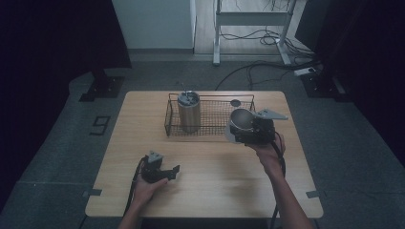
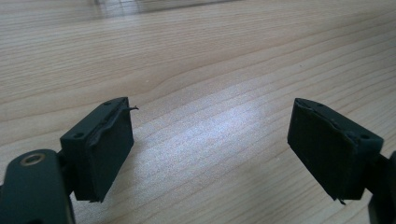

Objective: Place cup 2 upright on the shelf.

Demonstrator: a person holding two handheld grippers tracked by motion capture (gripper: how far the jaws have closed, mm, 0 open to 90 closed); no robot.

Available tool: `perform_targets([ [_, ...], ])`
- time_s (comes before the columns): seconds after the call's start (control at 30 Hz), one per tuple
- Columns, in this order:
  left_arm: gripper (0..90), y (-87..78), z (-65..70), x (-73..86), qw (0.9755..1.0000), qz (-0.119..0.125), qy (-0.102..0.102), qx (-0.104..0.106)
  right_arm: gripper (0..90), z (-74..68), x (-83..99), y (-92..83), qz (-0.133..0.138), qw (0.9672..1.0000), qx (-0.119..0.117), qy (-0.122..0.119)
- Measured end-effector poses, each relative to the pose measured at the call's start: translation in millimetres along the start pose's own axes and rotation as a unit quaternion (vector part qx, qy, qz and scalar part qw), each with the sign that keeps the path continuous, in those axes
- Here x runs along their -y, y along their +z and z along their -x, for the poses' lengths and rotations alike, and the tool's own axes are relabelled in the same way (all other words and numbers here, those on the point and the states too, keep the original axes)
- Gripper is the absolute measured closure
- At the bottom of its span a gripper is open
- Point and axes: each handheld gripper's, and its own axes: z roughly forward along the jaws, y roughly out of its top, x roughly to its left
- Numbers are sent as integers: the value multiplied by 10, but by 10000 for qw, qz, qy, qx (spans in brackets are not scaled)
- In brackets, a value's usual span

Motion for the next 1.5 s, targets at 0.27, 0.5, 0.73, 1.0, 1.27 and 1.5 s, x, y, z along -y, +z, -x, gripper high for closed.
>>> perform_targets([
  [0.27,145,-8,-4,-2,10000,11,-17,10,72,34,-99,26,21,10000,45,17],
  [0.5,145,0,-3,0,10000,-10,-11,14,72,60,-167,54,36,10000,31,13],
  [0.73,146,0,-4,0,10000,-12,-10,6,72,113,-217,119,-17,10000,61,66],
  [1.0,145,6,-6,1,10000,-27,-13,7,72,166,-287,160,-20,9999,116,114],
  [1.27,146,4,-8,0,10000,-32,-22,11,72,209,-343,203,-40,9998,154,126],
  [1.5,146,1,-9,-1,10000,-22,-19,21,72,204,-387,226,-19,9998,194,68],
])
